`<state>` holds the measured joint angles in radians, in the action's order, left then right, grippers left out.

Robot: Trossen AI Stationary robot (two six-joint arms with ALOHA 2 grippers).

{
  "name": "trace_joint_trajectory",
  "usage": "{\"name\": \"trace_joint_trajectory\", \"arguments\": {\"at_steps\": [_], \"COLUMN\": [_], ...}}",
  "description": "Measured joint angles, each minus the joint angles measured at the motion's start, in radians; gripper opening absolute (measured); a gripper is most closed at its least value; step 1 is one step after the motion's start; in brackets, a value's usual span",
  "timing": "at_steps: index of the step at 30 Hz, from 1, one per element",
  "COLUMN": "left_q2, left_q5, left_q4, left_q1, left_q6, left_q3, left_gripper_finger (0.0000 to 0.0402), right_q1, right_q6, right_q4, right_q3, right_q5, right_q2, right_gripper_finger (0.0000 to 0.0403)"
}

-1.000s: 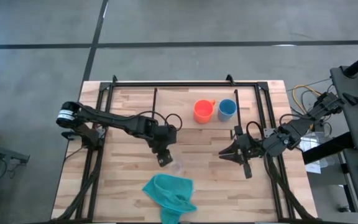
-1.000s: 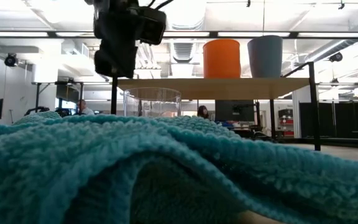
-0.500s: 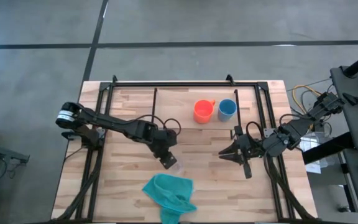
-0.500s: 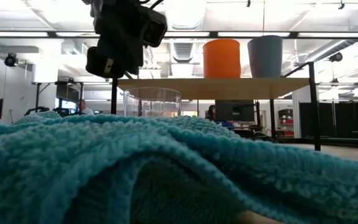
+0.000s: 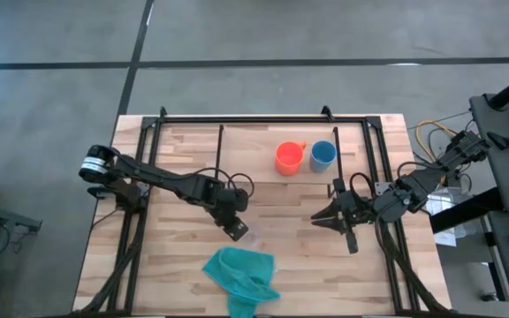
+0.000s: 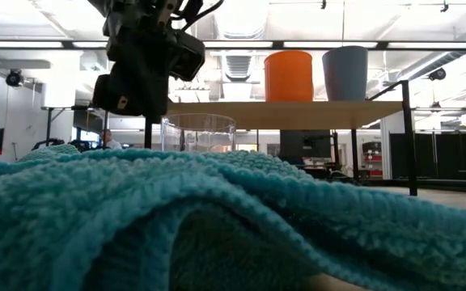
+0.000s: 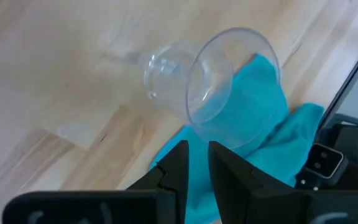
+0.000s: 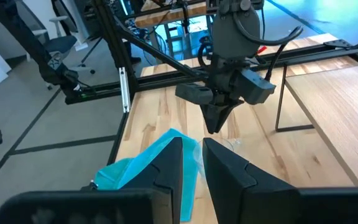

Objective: Stack small to large cups/mugs on shelf
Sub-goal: Put the transparent mug on the shelf

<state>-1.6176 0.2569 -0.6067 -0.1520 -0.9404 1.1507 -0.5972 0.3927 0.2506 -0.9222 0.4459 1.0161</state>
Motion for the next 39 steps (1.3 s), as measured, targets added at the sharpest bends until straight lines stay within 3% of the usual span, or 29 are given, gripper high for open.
{"name": "trace_joint_trajectory", "arguments": {"at_steps": [16,27,34,39], "left_q2": [-0.002,-0.142,-0.131,-0.091], "left_q5": [-0.031,0.032,0.033,0.03], "left_q4": [0.043,0.101,0.097,0.075], "left_q1": [0.001,-0.001,-0.001,0.002], "left_q6": [-0.023,-0.009,0.085,0.102], "left_q3": [-0.001,0.014,0.072,0.106], "left_gripper_finger": [0.0047,0.0047,0.0004,0.0001], "right_q1": [0.0,0.0,0.0,0.0], "right_q6": [0.0,0.008,0.008,0.0], "right_q4": [0.001,0.0,0.001,0.008], "right_q3": [0.0,0.0,0.0,0.0], "right_q5": [0.0,0.0,0.0,0.0], "right_q2": [0.0,0.0,0.0,0.0], "right_gripper_finger": [0.0059,0.0059,0.0059,0.0059]}}
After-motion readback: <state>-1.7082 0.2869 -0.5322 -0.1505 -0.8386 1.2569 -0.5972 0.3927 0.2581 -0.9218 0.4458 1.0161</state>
